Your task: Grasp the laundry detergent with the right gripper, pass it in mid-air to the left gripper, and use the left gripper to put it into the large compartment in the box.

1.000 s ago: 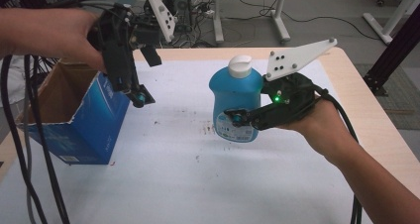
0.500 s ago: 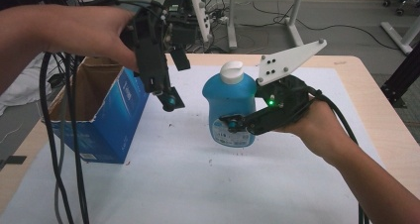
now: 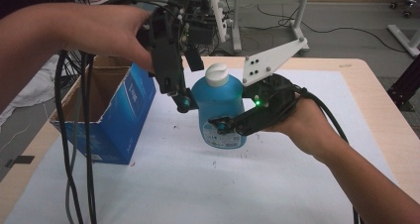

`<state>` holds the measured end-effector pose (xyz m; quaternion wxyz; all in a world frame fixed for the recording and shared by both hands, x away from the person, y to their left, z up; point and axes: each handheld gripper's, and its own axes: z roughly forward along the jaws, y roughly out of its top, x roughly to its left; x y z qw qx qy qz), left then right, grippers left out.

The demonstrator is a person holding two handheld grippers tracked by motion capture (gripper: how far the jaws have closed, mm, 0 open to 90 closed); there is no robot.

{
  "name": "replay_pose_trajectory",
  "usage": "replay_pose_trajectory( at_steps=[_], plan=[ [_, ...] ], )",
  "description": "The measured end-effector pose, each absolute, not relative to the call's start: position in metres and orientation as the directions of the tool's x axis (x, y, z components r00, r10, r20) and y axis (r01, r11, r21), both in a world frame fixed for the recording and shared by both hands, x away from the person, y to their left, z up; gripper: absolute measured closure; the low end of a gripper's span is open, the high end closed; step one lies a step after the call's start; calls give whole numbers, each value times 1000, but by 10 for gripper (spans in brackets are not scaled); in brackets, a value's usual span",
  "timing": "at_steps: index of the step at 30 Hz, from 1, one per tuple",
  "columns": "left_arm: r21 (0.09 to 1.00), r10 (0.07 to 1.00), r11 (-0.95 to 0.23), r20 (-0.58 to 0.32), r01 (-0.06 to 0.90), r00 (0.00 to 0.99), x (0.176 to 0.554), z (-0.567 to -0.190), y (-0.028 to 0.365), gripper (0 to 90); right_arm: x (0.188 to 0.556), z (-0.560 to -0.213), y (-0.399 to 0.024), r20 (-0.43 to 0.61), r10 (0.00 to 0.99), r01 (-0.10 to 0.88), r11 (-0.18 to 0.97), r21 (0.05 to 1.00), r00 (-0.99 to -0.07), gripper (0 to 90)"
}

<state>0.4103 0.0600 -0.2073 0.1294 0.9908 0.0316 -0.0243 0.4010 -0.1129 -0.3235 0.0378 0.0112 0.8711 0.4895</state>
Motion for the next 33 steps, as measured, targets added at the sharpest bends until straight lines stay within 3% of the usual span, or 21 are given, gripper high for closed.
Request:
replay_pose_trajectory(
  at_steps=[24, 27, 33],
  plan=[
    [257, 5, -966, -27, 12, 1000, 413, -215, 44, 18, 400, -319, -97, -49, 32, -26, 519, 854, -998, 460],
    [262, -8, -965, -27, -1, 1000, 412, -215, 43, 75, 399, -319, -98, -46, 35, -21, 522, 853, -998, 460],
    [262, -15, -965, -34, -6, 999, 411, -216, 42, 87, 399, -319, -99, -43, 39, -16, 516, 856, -998, 460]
  ],
)
